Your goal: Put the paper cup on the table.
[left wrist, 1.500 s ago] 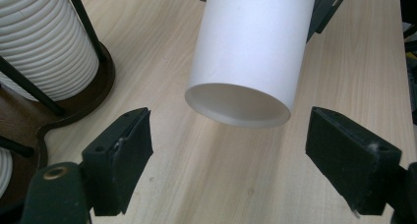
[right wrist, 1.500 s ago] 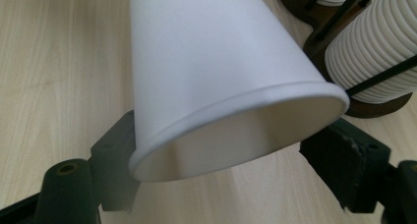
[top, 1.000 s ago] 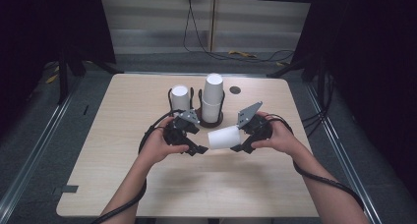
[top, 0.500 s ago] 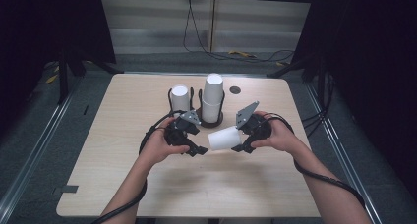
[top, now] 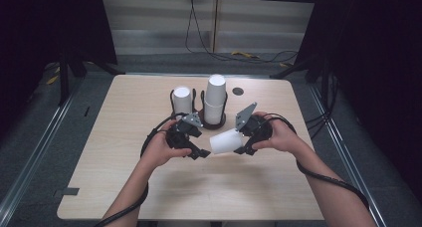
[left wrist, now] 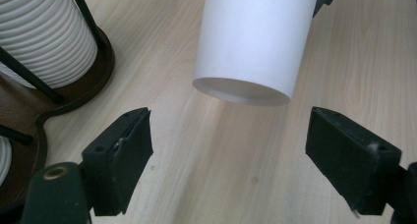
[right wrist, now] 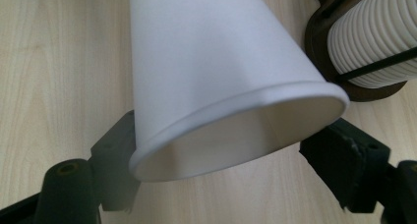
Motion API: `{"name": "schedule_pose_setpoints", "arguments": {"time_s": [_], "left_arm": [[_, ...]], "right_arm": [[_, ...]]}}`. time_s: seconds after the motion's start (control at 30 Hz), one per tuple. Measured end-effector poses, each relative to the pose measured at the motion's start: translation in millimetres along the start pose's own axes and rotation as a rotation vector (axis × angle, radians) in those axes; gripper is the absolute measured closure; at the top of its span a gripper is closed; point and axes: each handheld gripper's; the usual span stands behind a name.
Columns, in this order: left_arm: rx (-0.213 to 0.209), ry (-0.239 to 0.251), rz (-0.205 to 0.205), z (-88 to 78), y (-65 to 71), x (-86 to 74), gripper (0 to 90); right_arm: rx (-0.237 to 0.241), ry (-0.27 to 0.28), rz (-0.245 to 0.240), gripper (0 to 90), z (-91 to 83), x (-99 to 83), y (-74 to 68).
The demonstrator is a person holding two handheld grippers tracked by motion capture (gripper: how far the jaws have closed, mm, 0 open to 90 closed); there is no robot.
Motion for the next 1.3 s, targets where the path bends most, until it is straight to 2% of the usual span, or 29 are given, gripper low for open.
{"name": "schedule_pose_setpoints", "arguments": {"time_s": [0.3,0.37,0.43,0.57,0.8,0.83,1.1,1.3], "left_arm": [[0.001,-0.004,-0.001,1.1,0.7,-0.9,17.6],[-0.002,0.002,-0.001,1.8,0.9,-1.0,17.6],[-0.001,-0.002,0.003,2.3,1.2,-0.9,17.6],[-0.001,0.001,-0.006,2.5,1.5,-1.4,17.7],[0.004,0.004,-0.005,2.6,2.4,-1.9,17.7],[0.002,-0.009,0.003,2.1,2.0,-1.8,17.7],[0.003,-0.018,0.009,4.3,2.6,-2.1,17.7],[0.016,-0.042,0.025,5.3,4.1,-0.6,17.8]], "right_arm": [[0.011,-0.042,0.007,20.9,-0.2,3.9,-0.4],[0.017,-0.054,-0.008,20.9,0.3,4.9,0.8],[0.013,-0.065,0.004,20.9,-0.2,6.0,0.2],[0.013,-0.066,-0.006,21.0,-0.8,8.6,-0.2],[0.014,-0.104,-0.014,21.1,-0.2,11.3,-1.0],[0.010,-0.109,-0.014,21.1,-0.3,11.8,-0.9],[0.010,-0.144,-0.026,21.2,-1.7,14.7,-0.7],[0.007,-0.152,-0.028,21.3,-2.0,14.5,0.4]]}}
Point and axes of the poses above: each handheld gripper's, and its own axes: z roughly forward along the jaws, x roughly out of its top, y roughly to its right, and after that the axes turned 9 degrees about x, right-handed
